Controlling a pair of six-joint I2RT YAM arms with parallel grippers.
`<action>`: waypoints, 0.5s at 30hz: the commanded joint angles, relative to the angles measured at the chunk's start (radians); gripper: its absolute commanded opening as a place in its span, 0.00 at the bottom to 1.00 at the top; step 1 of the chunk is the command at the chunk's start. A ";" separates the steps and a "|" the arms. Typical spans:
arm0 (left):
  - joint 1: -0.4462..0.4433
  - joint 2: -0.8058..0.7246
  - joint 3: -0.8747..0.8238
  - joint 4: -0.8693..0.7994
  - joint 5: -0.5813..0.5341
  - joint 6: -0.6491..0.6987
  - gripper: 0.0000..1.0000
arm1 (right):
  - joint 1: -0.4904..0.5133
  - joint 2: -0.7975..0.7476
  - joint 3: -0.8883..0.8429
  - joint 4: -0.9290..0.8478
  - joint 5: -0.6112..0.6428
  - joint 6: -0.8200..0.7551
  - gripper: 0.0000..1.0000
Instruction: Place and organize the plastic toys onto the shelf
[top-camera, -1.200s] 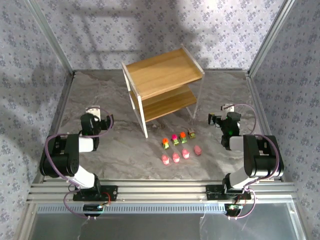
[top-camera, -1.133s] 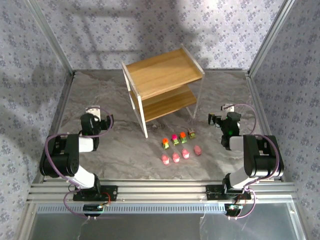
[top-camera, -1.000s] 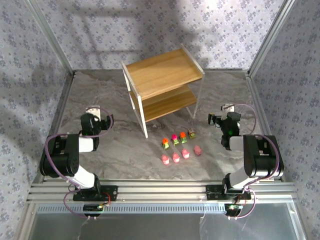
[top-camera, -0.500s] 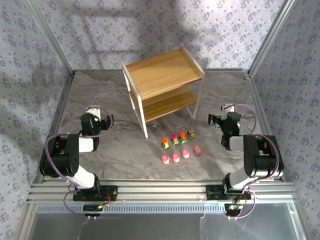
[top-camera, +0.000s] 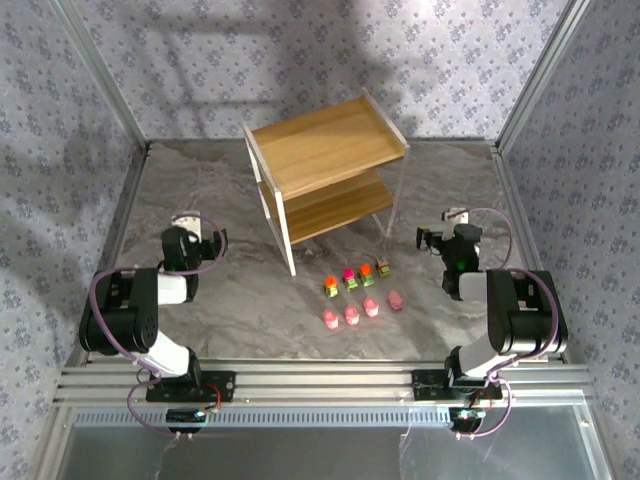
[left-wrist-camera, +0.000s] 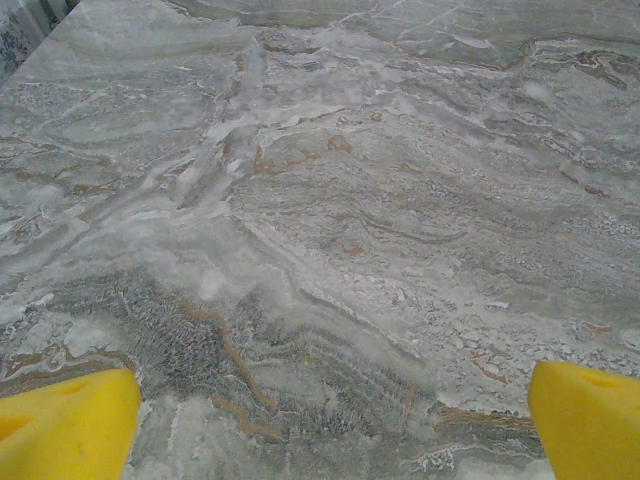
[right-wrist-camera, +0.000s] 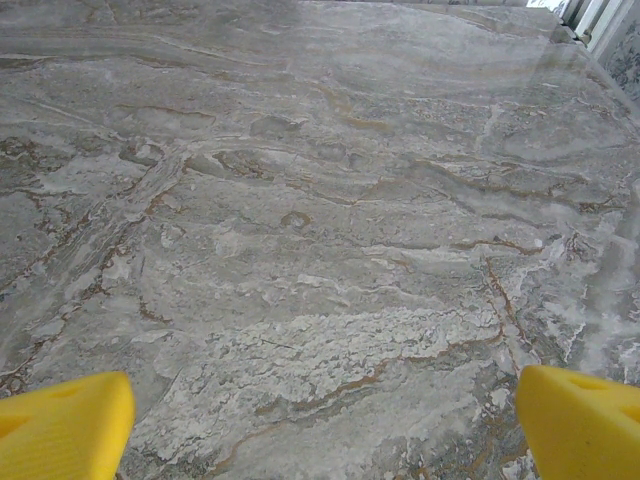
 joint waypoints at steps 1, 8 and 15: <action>-0.002 0.001 0.017 0.031 0.008 0.004 1.00 | -0.002 0.009 -0.008 0.030 0.002 0.013 1.00; -0.035 -0.039 -0.033 0.089 -0.029 0.031 1.00 | 0.008 0.002 -0.033 0.070 0.017 0.006 1.00; -0.106 -0.222 -0.068 -0.015 -0.150 0.046 1.00 | 0.046 -0.012 -0.058 0.104 0.098 -0.012 1.00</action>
